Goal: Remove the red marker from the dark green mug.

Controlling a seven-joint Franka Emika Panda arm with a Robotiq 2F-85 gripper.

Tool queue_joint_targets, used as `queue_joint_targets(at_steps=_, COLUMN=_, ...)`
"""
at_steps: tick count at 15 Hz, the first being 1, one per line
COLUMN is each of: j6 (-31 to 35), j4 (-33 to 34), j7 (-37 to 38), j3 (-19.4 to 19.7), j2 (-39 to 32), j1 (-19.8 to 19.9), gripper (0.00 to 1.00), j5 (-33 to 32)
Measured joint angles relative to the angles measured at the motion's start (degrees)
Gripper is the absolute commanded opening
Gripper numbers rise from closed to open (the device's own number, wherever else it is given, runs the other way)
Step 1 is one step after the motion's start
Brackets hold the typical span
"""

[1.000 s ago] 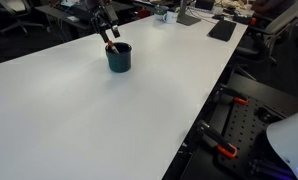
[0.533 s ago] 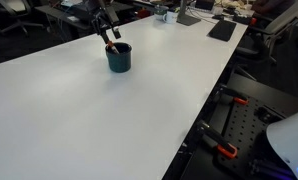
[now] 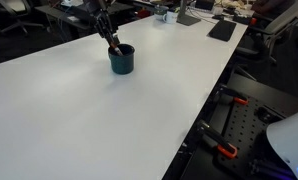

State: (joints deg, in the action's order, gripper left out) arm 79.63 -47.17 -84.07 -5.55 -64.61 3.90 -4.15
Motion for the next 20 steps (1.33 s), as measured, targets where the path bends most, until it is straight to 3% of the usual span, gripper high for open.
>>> queue_joint_targets(at_steps=1, j6=0.0, j4=0.0, j7=0.0, j3=0.0, j2=0.0, j1=0.0, gripper=0.01, j5=0.0)
queue_joint_targets(at_steps=3, j6=-0.3, j4=0.1, j7=0.0, j3=0.0, j2=0.2, j1=0.1, gripper=0.05, j5=0.0)
queue_joint_targets(at_steps=4, j6=-0.3, j4=0.1, j7=0.1, j3=0.0, j2=0.3, j1=0.2, gripper=0.00, j5=0.0)
queue_joint_targets(at_steps=10, j6=-0.3, j4=0.1, j7=0.5, j3=0.0, j2=0.2, j1=0.4, gripper=0.03, j5=0.0)
queue_joint_targets(at_steps=20, j6=-0.2, j4=0.1, j7=9.3, j3=0.1, j2=5.1, j1=1.2, gripper=0.03, j5=0.6)
